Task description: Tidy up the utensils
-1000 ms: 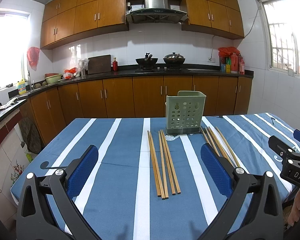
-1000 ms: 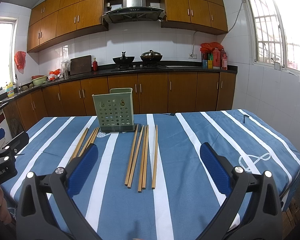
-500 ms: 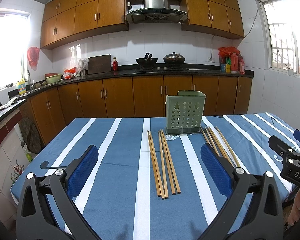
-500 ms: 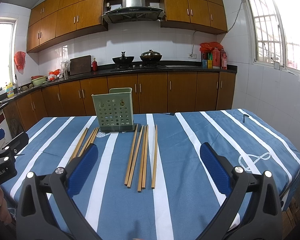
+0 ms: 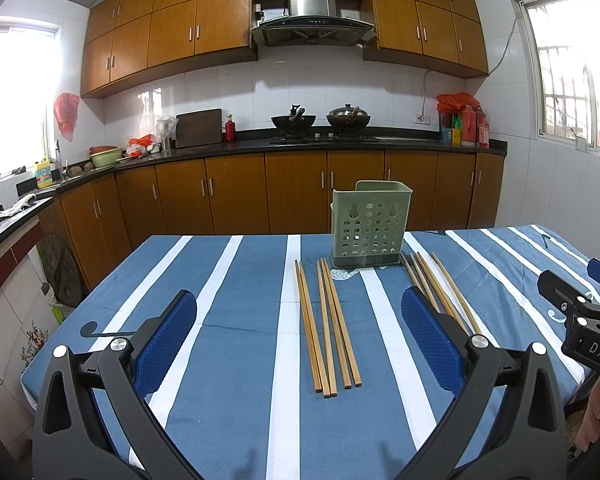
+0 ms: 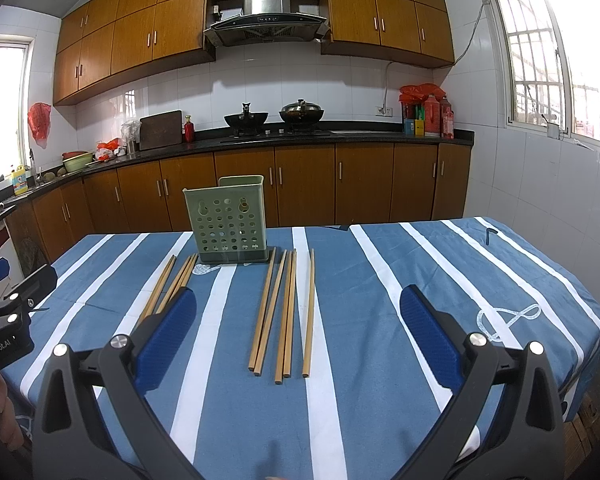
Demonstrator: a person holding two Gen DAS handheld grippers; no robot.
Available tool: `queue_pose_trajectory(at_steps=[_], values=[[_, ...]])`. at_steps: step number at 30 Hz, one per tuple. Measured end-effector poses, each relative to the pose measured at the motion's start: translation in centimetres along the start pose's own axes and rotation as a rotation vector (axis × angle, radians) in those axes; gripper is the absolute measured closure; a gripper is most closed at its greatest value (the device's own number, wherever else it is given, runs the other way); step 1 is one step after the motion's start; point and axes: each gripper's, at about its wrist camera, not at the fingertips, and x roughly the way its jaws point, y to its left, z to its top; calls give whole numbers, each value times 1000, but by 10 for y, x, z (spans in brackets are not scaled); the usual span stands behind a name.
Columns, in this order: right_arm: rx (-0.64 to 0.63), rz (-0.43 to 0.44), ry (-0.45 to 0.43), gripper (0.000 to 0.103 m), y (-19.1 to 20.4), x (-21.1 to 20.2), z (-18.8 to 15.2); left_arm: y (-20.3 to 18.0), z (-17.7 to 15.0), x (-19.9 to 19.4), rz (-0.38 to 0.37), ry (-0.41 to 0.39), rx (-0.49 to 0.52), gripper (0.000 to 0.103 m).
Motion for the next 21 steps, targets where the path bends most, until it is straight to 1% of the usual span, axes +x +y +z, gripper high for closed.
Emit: queue_pose_trajectory(at_steps=[21], values=[[2,0,0,4,0,-2,0,0,0,0,0,1,0,2]])
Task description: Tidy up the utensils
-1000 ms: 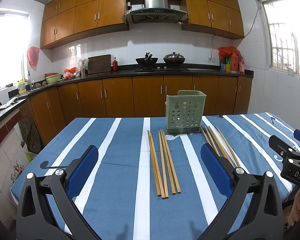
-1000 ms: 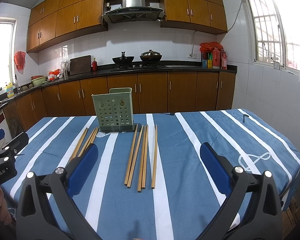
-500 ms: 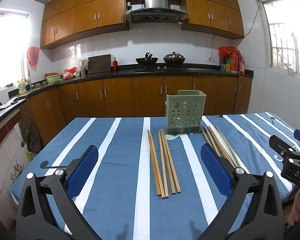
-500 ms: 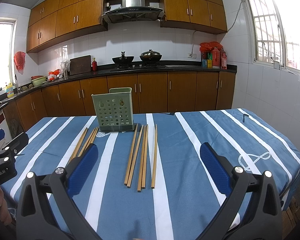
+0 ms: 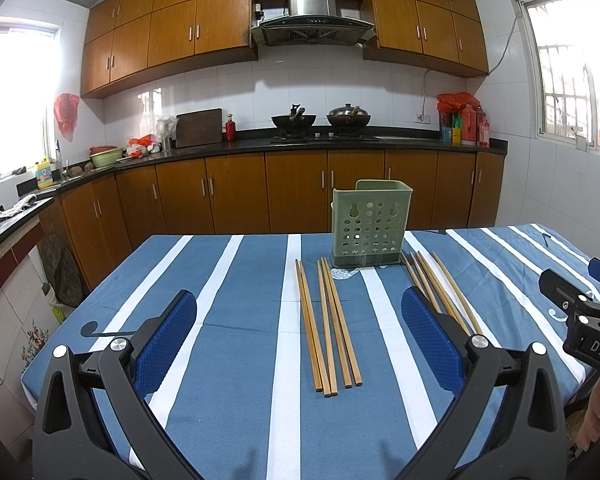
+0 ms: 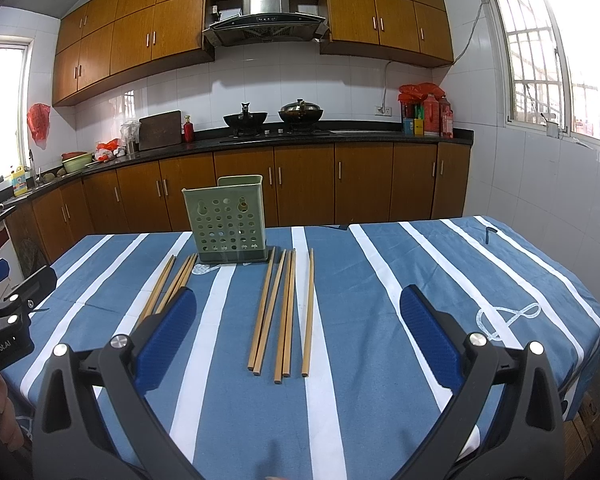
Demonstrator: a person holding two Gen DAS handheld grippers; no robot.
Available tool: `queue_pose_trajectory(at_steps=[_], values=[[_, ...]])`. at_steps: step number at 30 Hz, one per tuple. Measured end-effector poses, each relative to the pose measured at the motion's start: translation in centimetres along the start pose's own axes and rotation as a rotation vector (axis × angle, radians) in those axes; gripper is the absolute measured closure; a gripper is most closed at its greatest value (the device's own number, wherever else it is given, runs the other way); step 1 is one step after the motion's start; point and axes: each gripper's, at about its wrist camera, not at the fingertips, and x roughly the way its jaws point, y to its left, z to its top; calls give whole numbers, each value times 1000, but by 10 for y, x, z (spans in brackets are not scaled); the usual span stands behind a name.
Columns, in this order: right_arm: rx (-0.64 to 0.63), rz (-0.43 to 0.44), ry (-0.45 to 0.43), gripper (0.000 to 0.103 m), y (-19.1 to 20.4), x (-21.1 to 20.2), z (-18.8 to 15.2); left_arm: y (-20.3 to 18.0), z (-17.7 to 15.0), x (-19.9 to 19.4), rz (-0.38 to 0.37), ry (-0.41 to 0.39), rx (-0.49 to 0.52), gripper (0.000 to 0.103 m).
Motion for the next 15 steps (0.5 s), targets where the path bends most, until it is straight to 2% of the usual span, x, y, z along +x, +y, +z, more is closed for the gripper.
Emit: queue_pose_trajectory(at_steps=[15], values=[[3,0,3,4,-2,1,0,2,-3,5,4,4,4,2]])
